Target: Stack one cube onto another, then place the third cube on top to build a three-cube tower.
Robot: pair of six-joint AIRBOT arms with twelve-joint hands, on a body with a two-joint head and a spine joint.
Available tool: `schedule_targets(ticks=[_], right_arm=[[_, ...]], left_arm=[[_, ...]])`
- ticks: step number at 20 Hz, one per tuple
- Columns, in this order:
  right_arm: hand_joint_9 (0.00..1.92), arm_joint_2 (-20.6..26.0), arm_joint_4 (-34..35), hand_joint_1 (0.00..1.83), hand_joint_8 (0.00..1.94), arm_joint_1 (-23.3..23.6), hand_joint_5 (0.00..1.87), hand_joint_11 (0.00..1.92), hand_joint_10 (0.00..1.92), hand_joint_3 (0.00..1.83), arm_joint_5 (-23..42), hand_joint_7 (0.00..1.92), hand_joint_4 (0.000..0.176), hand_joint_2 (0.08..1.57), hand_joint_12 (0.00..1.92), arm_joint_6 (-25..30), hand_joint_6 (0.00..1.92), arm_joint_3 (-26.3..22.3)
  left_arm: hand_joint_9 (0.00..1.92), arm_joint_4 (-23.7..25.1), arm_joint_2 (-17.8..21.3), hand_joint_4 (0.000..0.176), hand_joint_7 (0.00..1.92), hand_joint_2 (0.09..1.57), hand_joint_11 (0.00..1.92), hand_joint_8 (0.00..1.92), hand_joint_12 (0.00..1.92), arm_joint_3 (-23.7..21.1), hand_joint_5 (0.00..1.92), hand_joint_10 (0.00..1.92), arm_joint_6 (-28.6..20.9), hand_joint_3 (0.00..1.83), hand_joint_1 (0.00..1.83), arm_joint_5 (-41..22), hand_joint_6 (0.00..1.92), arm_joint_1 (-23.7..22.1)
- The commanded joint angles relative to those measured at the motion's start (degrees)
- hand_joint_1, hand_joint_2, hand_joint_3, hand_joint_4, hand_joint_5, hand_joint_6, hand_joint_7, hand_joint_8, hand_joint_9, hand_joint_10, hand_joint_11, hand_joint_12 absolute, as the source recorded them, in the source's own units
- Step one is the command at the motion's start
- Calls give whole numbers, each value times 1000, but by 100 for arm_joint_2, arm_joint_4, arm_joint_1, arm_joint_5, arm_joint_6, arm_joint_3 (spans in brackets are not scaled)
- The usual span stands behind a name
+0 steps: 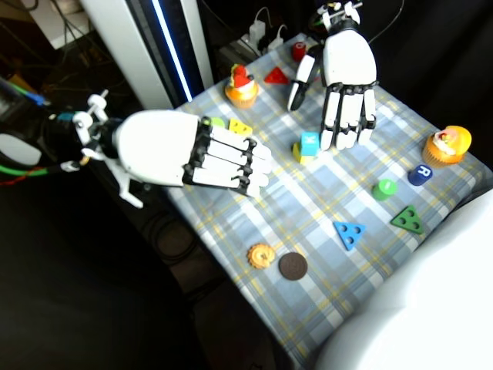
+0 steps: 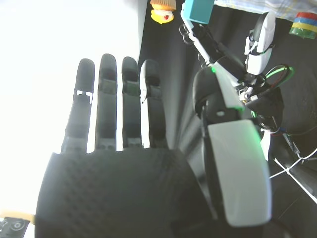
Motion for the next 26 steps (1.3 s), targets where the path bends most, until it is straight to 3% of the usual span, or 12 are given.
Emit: schedule_targets(ticks=[1,5,7,8,12,13,14,15,16,17,19,26], right_arm=[[456,4,154,626,0,71,508,83,0,2,657,504,0,1248,879,34,0,2],[472,-46,167,601,2,56,501,87,5,1,551,513,0,1251,946,33,0,62],[468,-191,165,618,0,70,491,65,5,3,347,501,0,1236,987,33,0,204],[449,-351,161,636,0,158,499,36,0,0,42,490,0,1181,1008,33,1,350],[451,-472,168,692,1,204,503,29,3,0,-296,497,0,1094,1037,33,0,437],[461,-498,182,691,1,203,503,29,3,0,-368,501,0,1056,1065,28,0,452],[461,-527,190,695,0,203,504,29,2,0,-411,499,0,1025,1071,17,1,470],[453,-577,221,713,0,207,506,19,0,0,-490,489,0,1012,1071,-49,1,501],[438,-601,262,746,0,236,516,5,0,0,-564,481,0,999,1065,-153,4,508],[454,-623,314,759,2,275,543,7,4,0,-643,497,0,979,1076,-282,4,507],[491,-691,364,787,5,304,586,19,12,0,-732,518,0,947,1146,-354,7,549],[537,-971,394,828,3,488,729,40,4,1,-1042,586,0,945,1119,-376,7,796]], left_arm=[[381,59,67,176,350,973,0,0,576,-9,214,0,-20,2,659,-690,0,-49],[343,-151,274,176,325,946,0,0,354,-136,238,0,-45,3,684,-1220,5,13],[309,-34,541,174,300,949,0,0,374,-398,180,0,-488,0,640,-1744,1,205],[258,208,847,171,234,920,0,0,366,-695,122,0,-1258,0,671,-2397,0,506],[208,663,1323,170,217,912,0,0,502,-1126,130,0,-2414,0,696,-3351,1,958],[190,785,1413,156,204,905,0,0,505,-1165,107,0,-2773,0,669,-3496,0,1044],[131,870,1459,130,171,903,0,4,328,-1167,102,8,-3076,0,653,-3581,1,1101],[127,976,1530,161,155,883,0,1,309,-1165,92,8,-3506,0,665,-3721,0,1197],[160,1046,1575,141,169,890,0,2,404,-1166,113,9,-3804,0,737,-3847,2,1253],[166,1104,1603,164,172,891,0,1,445,-1170,94,6,-3987,0,739,-3949,0,1283],[143,1171,1622,176,167,893,0,2,367,-1207,83,3,-4010,0,737,-3989,1,1287],[165,1154,1619,176,180,882,0,1,411,-1266,86,3,-4013,0,751,-4012,2,1354]])
